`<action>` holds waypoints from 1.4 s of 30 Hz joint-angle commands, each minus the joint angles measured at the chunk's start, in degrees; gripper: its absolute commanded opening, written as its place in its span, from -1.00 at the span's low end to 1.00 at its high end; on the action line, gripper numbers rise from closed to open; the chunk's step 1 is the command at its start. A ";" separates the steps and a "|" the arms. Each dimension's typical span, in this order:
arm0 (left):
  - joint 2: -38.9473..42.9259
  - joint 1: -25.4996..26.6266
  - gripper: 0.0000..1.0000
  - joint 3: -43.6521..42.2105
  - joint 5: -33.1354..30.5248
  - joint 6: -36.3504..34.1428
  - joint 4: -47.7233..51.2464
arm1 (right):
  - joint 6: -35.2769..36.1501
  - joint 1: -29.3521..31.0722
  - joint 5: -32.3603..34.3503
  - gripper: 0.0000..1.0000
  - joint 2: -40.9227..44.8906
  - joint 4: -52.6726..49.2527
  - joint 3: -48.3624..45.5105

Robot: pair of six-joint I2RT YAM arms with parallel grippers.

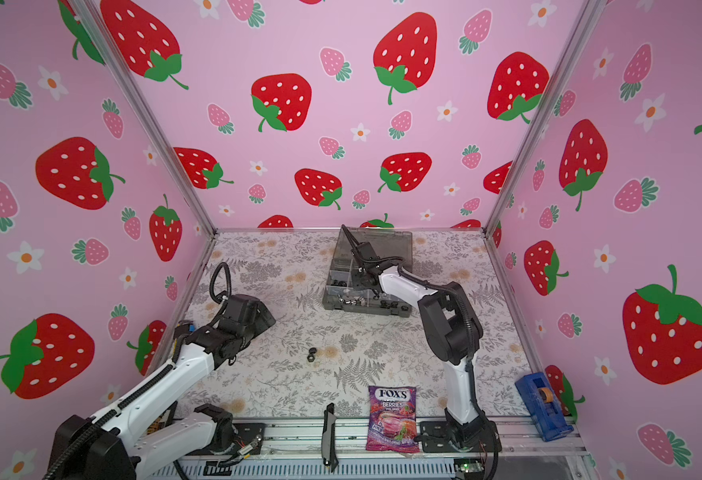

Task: Sort the screws and nuts into containers
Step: 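Carry the black nut over the black-nut compartment with the right gripper, then open the right gripper over the compartment and move it back to the loose nuts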

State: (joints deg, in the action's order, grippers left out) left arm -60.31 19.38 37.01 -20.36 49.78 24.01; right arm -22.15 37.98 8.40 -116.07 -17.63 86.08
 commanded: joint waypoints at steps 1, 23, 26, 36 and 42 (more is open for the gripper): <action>0.62 -0.31 0.99 1.22 -0.90 0.78 0.51 | 0.79 -0.27 -0.09 -0.21 2.82 0.43 -0.48; 1.33 -0.39 0.99 1.13 -2.49 2.21 1.14 | 2.46 14.53 -1.09 -0.22 20.93 -0.13 -18.95; 1.11 -0.44 0.99 1.22 -2.54 2.26 1.13 | 3.29 17.76 -2.79 -0.26 19.90 0.04 -19.51; 0.11 -0.42 0.99 1.48 -1.88 2.43 1.08 | 7.32 26.96 -6.55 -0.24 11.88 0.41 -16.60; -0.03 -0.48 0.98 1.48 -1.83 2.34 1.13 | 8.09 28.47 -6.25 -0.18 8.03 0.65 -14.32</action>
State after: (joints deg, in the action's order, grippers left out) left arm -60.18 19.31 37.01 -20.56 51.29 24.25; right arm -15.51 66.28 2.68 -107.35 -16.82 69.67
